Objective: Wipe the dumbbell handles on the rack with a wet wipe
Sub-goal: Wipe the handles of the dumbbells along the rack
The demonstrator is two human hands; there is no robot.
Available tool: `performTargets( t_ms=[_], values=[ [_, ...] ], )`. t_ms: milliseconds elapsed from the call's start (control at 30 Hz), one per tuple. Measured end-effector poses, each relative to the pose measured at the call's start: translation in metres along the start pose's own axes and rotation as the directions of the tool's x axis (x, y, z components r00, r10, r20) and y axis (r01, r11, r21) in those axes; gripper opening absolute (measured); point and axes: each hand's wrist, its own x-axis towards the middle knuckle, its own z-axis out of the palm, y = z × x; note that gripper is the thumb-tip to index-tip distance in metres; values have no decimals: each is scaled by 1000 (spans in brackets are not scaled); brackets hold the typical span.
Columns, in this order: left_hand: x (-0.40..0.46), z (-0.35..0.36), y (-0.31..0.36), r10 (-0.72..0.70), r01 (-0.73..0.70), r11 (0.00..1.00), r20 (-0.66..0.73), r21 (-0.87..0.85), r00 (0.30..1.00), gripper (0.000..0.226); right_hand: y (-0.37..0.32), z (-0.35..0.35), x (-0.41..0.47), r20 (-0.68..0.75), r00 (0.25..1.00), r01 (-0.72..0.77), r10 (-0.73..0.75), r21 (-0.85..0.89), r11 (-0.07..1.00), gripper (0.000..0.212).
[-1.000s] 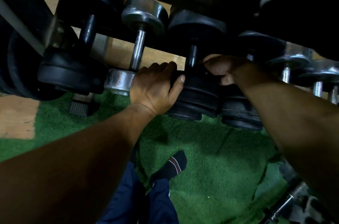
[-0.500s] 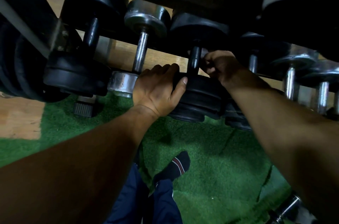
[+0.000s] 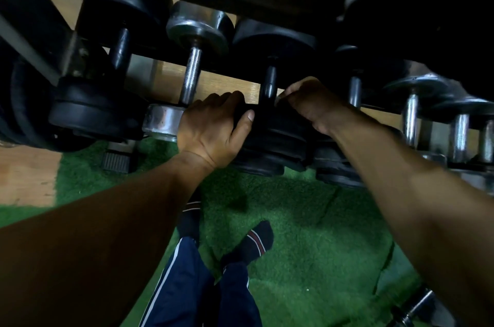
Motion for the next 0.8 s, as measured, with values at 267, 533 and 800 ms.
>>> performTargets(
  t_ms=[267,533,800],
  values=[
    [-1,1,2,0,0,1000,1,19,1000,51,6,-12,-13,9,952,299,-307,-243,923,13],
    [0,-1,1,20,-20,999,-2,40,1000,51,10,-5,-24,-102,922,365,-374,-101,926,11],
    [0,-5,0,19,-20,999,37,31,999,59,17,-22,-39,-216,818,381,-533,-489,784,16]
  ],
)
